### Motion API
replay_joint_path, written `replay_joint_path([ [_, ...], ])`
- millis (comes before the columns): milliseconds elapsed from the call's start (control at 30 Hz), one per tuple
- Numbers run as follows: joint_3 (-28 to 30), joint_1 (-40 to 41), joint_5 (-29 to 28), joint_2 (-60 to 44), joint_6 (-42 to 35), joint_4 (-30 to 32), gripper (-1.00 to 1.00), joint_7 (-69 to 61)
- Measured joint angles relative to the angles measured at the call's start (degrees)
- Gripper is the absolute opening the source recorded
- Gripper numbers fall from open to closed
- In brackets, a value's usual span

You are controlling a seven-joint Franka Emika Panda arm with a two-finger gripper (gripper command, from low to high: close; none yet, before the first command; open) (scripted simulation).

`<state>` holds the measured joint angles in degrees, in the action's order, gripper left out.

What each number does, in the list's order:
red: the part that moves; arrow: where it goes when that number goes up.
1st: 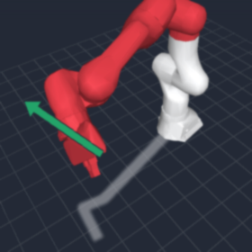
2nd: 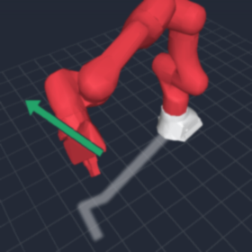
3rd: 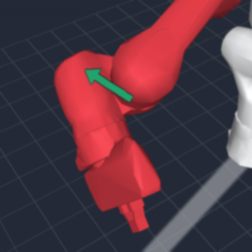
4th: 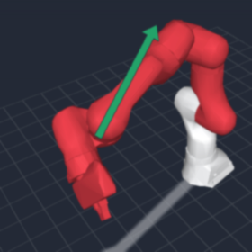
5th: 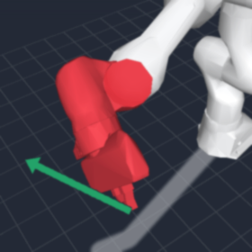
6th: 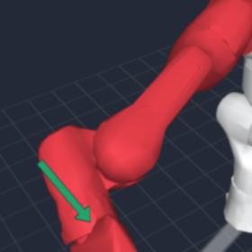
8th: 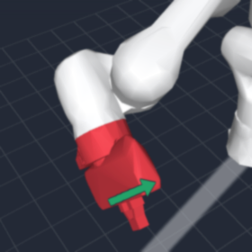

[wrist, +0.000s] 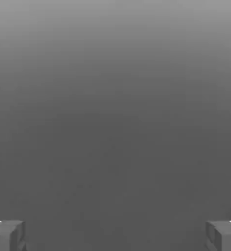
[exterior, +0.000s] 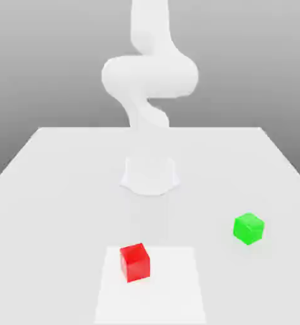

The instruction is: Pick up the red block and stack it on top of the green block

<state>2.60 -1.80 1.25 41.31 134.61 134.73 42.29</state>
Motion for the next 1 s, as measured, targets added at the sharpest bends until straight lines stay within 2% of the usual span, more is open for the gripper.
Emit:
replay_joint_path([
  [200, 5.53, -4.14, 3.44, -12.98, 7.60, 7.81, 0.00, -9.84],
  [400, 8.54, -6.74, 5.35, -26.10, 15.31, 15.63, 0.00, -18.61],
  [500, 9.14, -6.97, 4.55, -33.02, 19.66, 19.86, 0.00, -22.05],
  [600, 9.58, -5.99, 0.81, -38.84, 23.72, 23.87, 0.00, -23.11],
  [700, 9.46, -5.53, 0.12, -43.10, 27.15, 24.74, 0.00, -24.03],
  [967, 4.01, -2.10, 7.29, -54.00, 36.16, 23.35, 0.00, -29.48],
  [1000, 3.16, -1.41, 7.91, -55.08, 37.07, 23.25, -1.00, -29.89],
])
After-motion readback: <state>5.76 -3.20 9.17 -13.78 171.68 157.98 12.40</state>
